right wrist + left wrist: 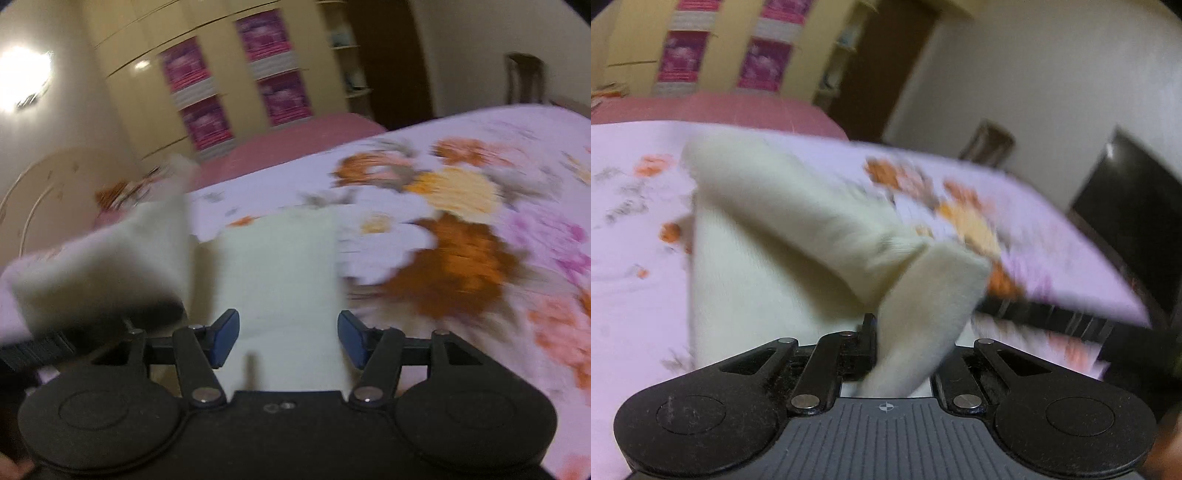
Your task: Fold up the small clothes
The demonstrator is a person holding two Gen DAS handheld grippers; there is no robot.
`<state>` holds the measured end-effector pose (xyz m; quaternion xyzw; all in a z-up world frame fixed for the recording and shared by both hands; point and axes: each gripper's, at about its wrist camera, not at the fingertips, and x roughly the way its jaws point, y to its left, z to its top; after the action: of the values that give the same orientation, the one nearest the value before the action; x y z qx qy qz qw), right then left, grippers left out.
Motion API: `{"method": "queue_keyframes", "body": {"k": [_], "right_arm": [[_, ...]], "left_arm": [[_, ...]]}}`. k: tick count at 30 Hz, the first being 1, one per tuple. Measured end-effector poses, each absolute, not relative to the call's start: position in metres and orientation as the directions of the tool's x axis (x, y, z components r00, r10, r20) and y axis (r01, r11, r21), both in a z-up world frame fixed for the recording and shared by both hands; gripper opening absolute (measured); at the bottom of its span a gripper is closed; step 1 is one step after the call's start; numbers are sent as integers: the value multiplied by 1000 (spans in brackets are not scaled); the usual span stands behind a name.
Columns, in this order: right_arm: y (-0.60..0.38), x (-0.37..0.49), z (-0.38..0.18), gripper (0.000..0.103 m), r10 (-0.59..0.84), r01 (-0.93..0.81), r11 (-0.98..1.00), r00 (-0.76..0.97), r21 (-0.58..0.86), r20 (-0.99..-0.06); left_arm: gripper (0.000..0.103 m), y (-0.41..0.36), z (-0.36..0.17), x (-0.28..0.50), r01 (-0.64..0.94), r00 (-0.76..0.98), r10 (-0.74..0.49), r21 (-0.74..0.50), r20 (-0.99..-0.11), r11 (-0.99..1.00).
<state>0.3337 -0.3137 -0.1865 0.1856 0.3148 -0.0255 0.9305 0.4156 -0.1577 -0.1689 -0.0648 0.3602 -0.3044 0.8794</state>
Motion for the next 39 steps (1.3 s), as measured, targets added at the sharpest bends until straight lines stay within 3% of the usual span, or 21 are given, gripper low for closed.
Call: {"method": "queue_keyframes", "body": {"k": [3,5,7,8,13,17,26,28,32,33,34,39], "right_arm": [[-333,324,-184,60,92,182,901,808,395,-582],[-338,321,-184,60,128,177,877,810,447,-572],[-341,320,-183,65,185,161,841,812,517,-553],[-341,320,-182,66,217,145,822,813,550,-539],[-332,330,-183,74,290,112,799,789,591,-542],[-321,347,-195,72,341,113,788,738,605,-582],[-317,368,-202,69,332,117,792,740,599,-585],[-312,378,-206,55,361,81,799,729,596,-582],[-311,397,-213,44,348,94,802,729,590,-589],[-310,399,-212,34,344,92,805,733,586,-587],[-308,401,-210,14,338,81,817,734,571,-588],[-311,381,-180,10,290,29,865,784,501,-548]], "left_arm": [[13,-159,-157,402,503,584,-554,-271,-593,820],[47,-151,-148,396,508,580,-566,-282,-586,814],[69,-137,-151,369,516,596,-570,-274,-566,811],[71,-130,-148,361,523,597,-573,-269,-561,809],[71,-98,-146,359,440,641,-530,-300,-555,846],[71,-80,-156,380,332,692,-421,-259,-586,907],[71,-77,-190,397,276,675,-376,-256,-635,926],[71,-78,-194,399,273,671,-376,-259,-639,927],[71,-82,-197,403,268,676,-371,-257,-637,929],[71,-83,-196,404,267,679,-368,-254,-635,930],[71,-84,-196,406,266,682,-366,-251,-633,931],[71,-91,-190,409,281,686,-387,-265,-616,922]]}}
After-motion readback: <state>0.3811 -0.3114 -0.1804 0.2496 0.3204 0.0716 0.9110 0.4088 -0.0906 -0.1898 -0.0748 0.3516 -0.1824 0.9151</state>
